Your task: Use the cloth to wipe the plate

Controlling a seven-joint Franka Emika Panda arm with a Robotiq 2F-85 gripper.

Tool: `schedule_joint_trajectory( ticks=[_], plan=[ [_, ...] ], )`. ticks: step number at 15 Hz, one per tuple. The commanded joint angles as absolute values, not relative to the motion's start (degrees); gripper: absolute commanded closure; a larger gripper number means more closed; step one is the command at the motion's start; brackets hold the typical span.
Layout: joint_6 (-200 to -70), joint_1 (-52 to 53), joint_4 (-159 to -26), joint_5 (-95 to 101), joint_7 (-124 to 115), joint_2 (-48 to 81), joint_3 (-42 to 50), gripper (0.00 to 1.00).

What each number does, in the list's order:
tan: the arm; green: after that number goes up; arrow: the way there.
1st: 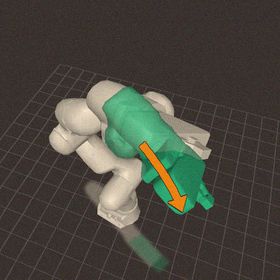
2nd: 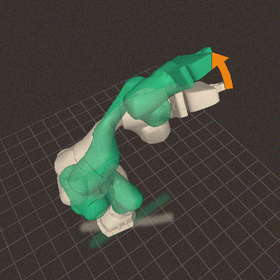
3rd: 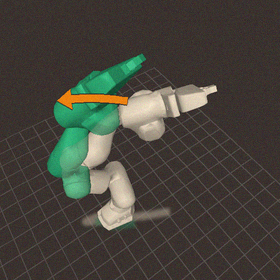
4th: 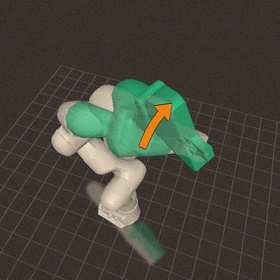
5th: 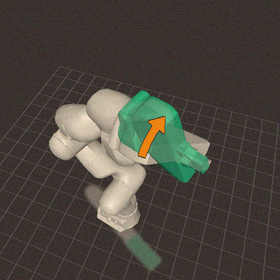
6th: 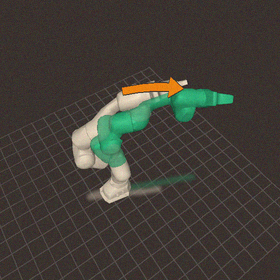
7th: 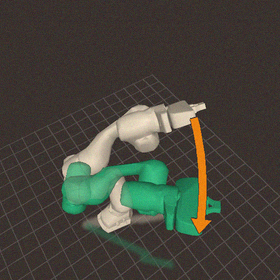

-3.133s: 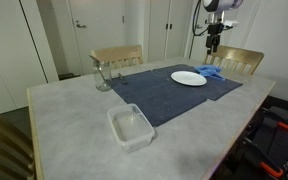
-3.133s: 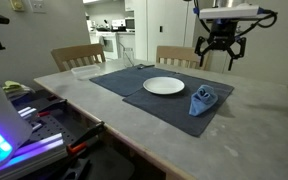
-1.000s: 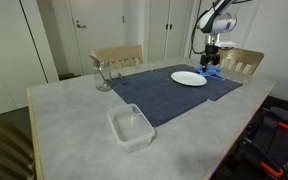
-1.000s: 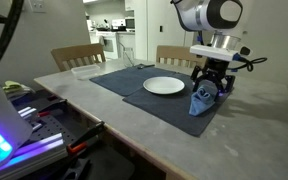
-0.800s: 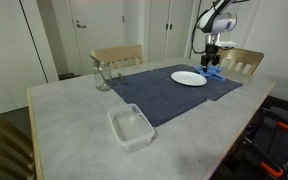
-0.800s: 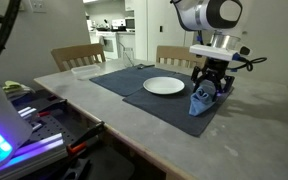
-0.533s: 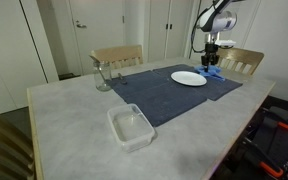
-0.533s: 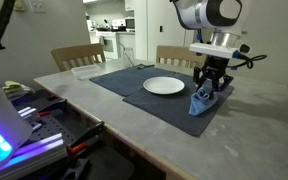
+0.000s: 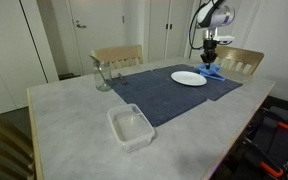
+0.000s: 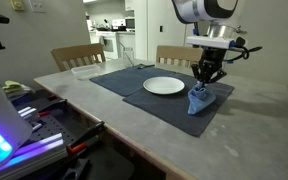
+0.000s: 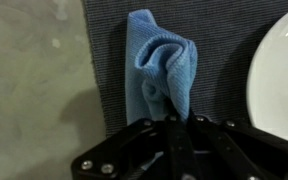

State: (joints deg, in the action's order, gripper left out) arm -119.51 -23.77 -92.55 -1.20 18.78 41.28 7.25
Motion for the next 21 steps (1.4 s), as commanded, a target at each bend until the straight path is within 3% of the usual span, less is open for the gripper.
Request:
schedule_joint_trajectory(
  ticks=[1, 8, 21],
  plan=[
    [-115.59, -21.24, -93.01, 1.40, 16.87, 38.57, 8.49, 0.98],
    [-111.49, -17.92, -92.51, 5.53, 17.68, 32.94, 7.85, 0.98],
    [-100.84, -17.13, -93.79, -4.73, 27.26, 24.73, 2.83, 0.98]
  ],
)
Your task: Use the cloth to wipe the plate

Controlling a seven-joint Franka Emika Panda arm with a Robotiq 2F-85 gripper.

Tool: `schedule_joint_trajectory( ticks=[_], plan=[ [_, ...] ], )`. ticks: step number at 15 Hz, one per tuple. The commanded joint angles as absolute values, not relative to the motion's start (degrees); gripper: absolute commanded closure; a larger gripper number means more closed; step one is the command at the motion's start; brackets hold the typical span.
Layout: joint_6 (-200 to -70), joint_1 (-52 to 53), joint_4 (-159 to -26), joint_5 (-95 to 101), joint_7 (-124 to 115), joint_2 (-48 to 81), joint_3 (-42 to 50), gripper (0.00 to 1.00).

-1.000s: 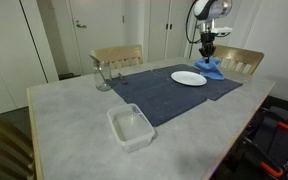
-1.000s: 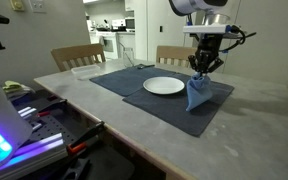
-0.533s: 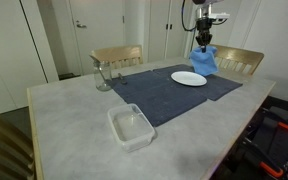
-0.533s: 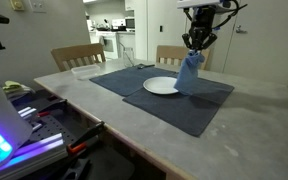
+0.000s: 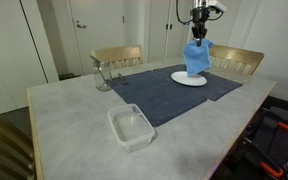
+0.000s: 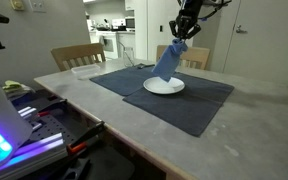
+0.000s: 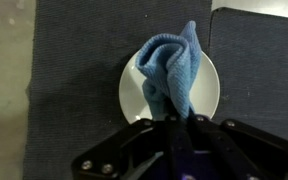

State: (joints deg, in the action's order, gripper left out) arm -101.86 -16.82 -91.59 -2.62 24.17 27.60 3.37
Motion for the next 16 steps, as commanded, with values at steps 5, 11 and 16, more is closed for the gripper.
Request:
schedule_joint_trajectory(
  ticks=[5, 11, 16],
  plan=[
    [-103.18, -17.33, -97.61, -5.64, 29.31, 23.88, 3.28, 0.98],
    [-111.97, -18.00, -104.56, -10.41, 32.29, 24.61, 2.67, 0.98],
    [-123.73, -17.39, -110.52, -12.19, 35.32, 26.22, 2.14, 0.98]
  ],
)
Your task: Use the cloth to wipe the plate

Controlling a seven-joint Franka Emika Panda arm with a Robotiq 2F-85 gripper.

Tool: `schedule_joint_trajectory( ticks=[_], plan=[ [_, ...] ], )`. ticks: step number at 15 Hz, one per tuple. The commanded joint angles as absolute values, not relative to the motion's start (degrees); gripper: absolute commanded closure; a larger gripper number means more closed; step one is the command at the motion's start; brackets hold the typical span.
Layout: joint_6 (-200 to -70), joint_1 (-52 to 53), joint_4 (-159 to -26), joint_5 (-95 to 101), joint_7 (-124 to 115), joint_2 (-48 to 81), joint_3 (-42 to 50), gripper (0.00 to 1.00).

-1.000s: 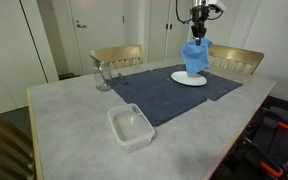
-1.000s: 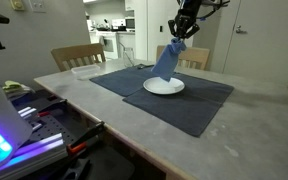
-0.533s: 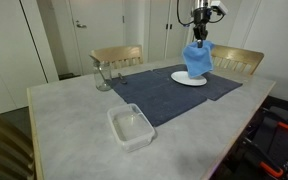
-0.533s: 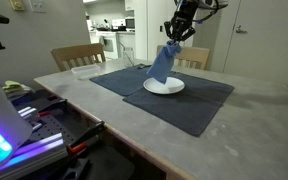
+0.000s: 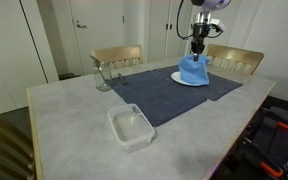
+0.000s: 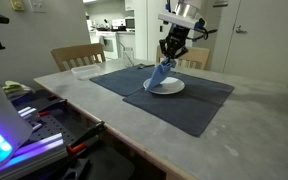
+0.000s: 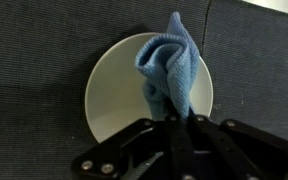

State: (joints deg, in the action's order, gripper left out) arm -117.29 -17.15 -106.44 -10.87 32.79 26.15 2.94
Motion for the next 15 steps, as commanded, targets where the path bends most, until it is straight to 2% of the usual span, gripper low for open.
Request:
schedule_joint_trajectory(
  ticks=[1, 8, 15],
  plan=[
    [-125.83, -17.36, -111.57, -12.09, 35.72, 26.52, 1.91, 0.98],
    [-139.26, -16.59, -116.40, -10.41, 33.79, 29.24, 0.79, 0.98],
    [-145.00, -18.10, -116.80, -8.42, 36.00, 30.98, 0.62, 0.98]
  ],
)
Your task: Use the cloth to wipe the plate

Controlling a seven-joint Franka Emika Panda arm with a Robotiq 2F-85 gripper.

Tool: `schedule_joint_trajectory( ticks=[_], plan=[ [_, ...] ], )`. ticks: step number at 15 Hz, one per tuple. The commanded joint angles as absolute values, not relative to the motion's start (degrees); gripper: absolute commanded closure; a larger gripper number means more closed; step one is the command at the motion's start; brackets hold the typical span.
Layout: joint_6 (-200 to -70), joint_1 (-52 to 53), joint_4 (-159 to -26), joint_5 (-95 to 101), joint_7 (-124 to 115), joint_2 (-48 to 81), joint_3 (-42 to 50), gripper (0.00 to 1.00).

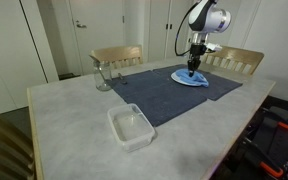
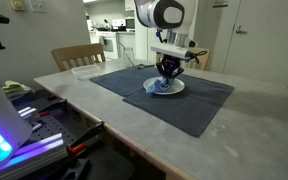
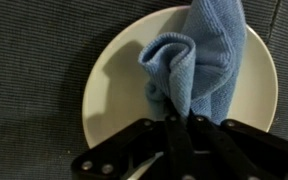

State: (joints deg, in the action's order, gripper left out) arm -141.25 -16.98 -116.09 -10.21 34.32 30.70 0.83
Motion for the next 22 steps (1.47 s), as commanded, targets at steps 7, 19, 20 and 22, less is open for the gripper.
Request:
schedule_joint_trajectory(
  ticks=[7, 19, 20, 22],
  plan=[
    [-147.62, -18.98, -116.96, -1.94, 35.76, 30.84, 1.48, 0.98],
    [-140.08, -19.54, -117.79, -4.08, 34.78, 30.29, -0.70, 0.98],
    [-138.90, -19.66, -117.62, -5.29, 34.93, 30.28, -1.24, 0.98],
    [-136.51, -19.62, -117.38, -7.92, 35.18, 30.21, -2.26, 0.98]
  ],
)
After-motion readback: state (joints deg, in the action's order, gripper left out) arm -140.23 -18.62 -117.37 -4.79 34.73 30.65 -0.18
